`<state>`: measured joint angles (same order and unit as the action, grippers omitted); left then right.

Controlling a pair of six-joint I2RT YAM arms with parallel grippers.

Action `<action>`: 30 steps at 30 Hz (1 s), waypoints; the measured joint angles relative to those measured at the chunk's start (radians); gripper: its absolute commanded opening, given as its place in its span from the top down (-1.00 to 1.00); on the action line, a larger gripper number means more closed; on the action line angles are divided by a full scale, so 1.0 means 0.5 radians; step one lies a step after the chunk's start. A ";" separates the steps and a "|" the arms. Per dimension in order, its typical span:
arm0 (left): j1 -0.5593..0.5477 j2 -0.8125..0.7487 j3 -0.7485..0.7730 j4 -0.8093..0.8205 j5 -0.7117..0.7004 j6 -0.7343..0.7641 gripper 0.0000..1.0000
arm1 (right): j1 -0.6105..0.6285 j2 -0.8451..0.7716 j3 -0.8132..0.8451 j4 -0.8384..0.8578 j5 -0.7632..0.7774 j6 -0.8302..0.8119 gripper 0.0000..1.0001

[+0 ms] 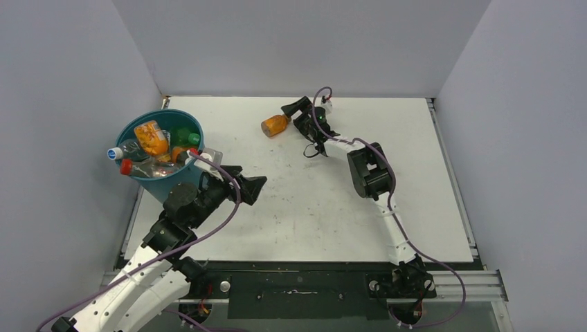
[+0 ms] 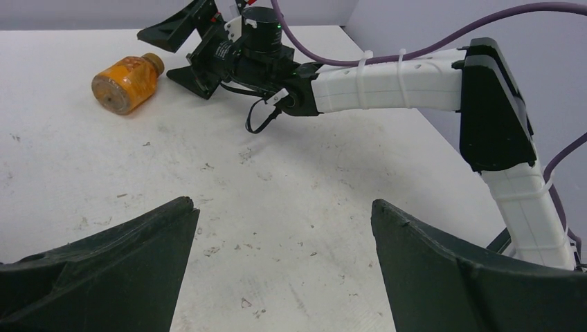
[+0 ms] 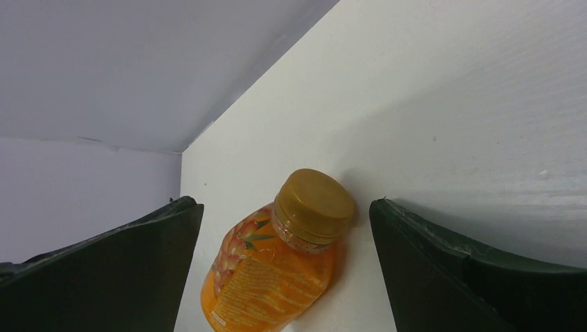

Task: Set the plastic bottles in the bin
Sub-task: Move the plastic bottle to the center of the board.

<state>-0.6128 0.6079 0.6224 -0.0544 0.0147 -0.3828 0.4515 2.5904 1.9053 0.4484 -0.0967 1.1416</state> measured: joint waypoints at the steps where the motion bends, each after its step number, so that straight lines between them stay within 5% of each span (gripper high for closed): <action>1: 0.005 -0.002 0.000 0.015 0.002 -0.003 -0.92 | 0.002 0.018 0.040 -0.018 0.000 0.006 -0.95; 10: 0.025 0.002 -0.005 0.044 0.021 -0.021 -0.93 | 0.037 0.120 0.211 -0.134 -0.001 0.052 -0.25; 18: 0.025 -0.009 -0.023 0.046 0.020 -0.043 -0.92 | 0.041 0.134 0.143 -0.081 -0.011 0.138 0.17; 30: 0.025 -0.039 -0.024 0.049 0.020 -0.049 -0.92 | 0.012 -0.157 -0.550 0.355 -0.085 0.263 0.67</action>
<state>-0.6003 0.5884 0.6102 -0.0299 0.0246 -0.4072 0.4576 2.5118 1.6302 0.6258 -0.1394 1.2732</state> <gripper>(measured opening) 0.962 0.386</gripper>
